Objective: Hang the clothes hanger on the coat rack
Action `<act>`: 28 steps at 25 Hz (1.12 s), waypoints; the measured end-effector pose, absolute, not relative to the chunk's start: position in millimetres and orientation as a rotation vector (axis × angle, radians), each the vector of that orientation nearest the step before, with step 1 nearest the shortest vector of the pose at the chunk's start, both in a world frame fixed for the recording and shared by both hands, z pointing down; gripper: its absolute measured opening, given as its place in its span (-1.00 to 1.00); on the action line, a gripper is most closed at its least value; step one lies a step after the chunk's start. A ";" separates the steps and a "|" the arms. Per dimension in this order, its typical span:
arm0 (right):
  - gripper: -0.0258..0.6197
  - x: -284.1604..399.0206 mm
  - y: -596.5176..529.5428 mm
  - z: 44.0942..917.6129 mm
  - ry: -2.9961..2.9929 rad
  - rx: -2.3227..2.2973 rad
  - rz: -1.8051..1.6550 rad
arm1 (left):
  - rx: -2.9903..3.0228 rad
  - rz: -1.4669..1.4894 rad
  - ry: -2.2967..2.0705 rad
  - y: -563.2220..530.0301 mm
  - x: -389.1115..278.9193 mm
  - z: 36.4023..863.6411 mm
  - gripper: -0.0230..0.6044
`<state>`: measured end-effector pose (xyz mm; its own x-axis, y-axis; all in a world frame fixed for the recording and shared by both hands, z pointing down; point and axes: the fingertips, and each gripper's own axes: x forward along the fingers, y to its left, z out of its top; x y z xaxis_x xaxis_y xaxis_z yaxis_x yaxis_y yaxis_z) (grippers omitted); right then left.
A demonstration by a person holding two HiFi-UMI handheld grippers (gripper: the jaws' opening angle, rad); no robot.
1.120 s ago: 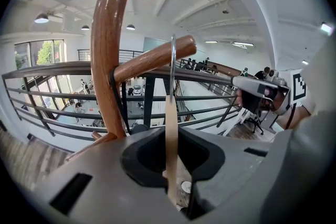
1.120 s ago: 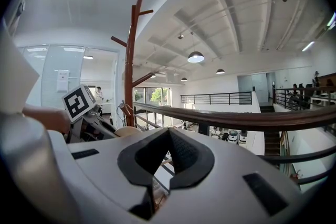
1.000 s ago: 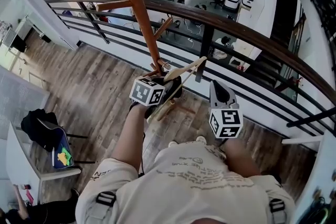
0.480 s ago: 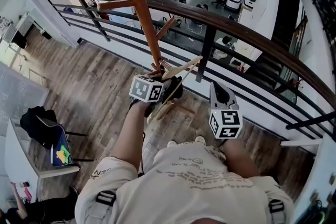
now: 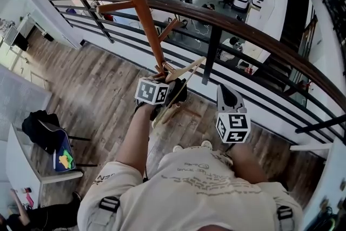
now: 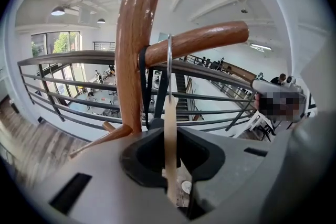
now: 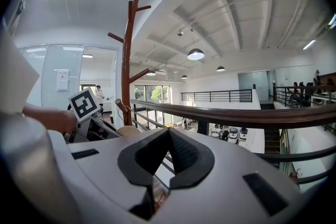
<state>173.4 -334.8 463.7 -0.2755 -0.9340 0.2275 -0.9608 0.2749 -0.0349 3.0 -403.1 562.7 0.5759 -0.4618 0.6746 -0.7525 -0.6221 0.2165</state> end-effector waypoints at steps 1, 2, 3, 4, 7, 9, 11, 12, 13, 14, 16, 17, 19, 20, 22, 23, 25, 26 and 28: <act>-0.92 174.0 -334.5 463.8 -2.375 1.782 0.248 | 2.323 0.799 -0.975 -403.3 3.4 563.1 -0.74; -0.92 174.7 -334.2 463.7 -2.376 1.782 0.248 | 2.327 0.805 -0.977 -403.1 4.1 563.2 -0.74; -0.92 175.2 -333.9 463.7 -2.378 1.781 0.249 | 2.332 0.812 -0.977 -402.7 4.8 563.0 -0.74; -0.92 175.4 -333.8 463.6 -2.379 1.780 0.249 | 2.338 0.820 -0.981 -402.3 5.2 562.7 -0.74; -0.92 175.6 -332.6 463.9 -2.381 1.776 0.249 | 2.370 0.842 -1.005 -400.8 5.4 561.5 -0.74; -0.92 175.5 -331.6 464.0 -2.383 1.772 0.250 | 2.395 0.860 -1.018 -399.3 6.4 560.2 -0.70; -0.92 174.9 -330.8 464.0 -2.388 1.767 0.251 | 2.416 0.872 -1.042 -398.3 6.3 557.5 -0.68; -0.92 174.5 -330.2 464.2 -2.391 1.764 0.252 | 2.425 0.867 -1.063 -398.4 5.7 555.0 -0.67; -0.92 174.2 -329.6 464.4 -2.393 1.761 0.252 | 2.434 0.854 -1.088 -399.1 4.8 551.6 -0.67; -0.92 174.1 -329.0 464.4 -2.394 1.760 0.251 | 2.443 0.837 -1.113 -400.0 3.8 547.9 -0.66; -0.92 174.3 -328.0 464.1 -2.395 1.761 0.250 | 2.458 0.815 -1.143 -401.2 2.3 541.4 -0.64; -0.92 174.5 -327.7 463.9 -2.396 1.761 0.249 | 2.465 0.809 -1.151 -401.4 1.9 539.0 -0.64; -0.92 174.8 -327.9 464.0 -2.399 1.759 0.247 | 2.473 0.802 -1.164 -401.4 1.3 535.9 -0.64; -0.92 174.9 -328.1 464.1 -2.401 1.758 0.246 | 2.475 0.801 -1.172 -401.1 0.9 534.8 -0.64; -0.92 174.8 -328.2 463.7 -2.407 1.755 0.243 | 2.479 0.799 -1.185 -399.2 -0.1 532.4 -0.64; -0.92 174.7 -328.1 463.1 -2.409 1.754 0.241 | 2.482 0.795 -1.195 -398.2 -1.1 530.3 -0.64; -0.92 174.3 -328.2 461.4 -2.415 1.752 0.237 | 2.487 0.769 -1.227 -396.7 -4.3 524.0 -0.64; -0.92 173.9 -328.4 460.6 -2.419 1.750 0.235 | 2.484 0.745 -1.249 -396.3 -6.9 519.9 -0.64; -0.92 172.4 -328.9 459.5 -2.429 1.741 0.233 | 2.471 0.657 -1.308 -396.8 -14.5 509.2 -0.64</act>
<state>172.4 -328.9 459.5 -0.3182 -0.9253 0.2063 -0.9477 0.3165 -0.0418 -14.5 -396.8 509.2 0.4897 -0.7086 0.5080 -0.8305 -0.5565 0.0244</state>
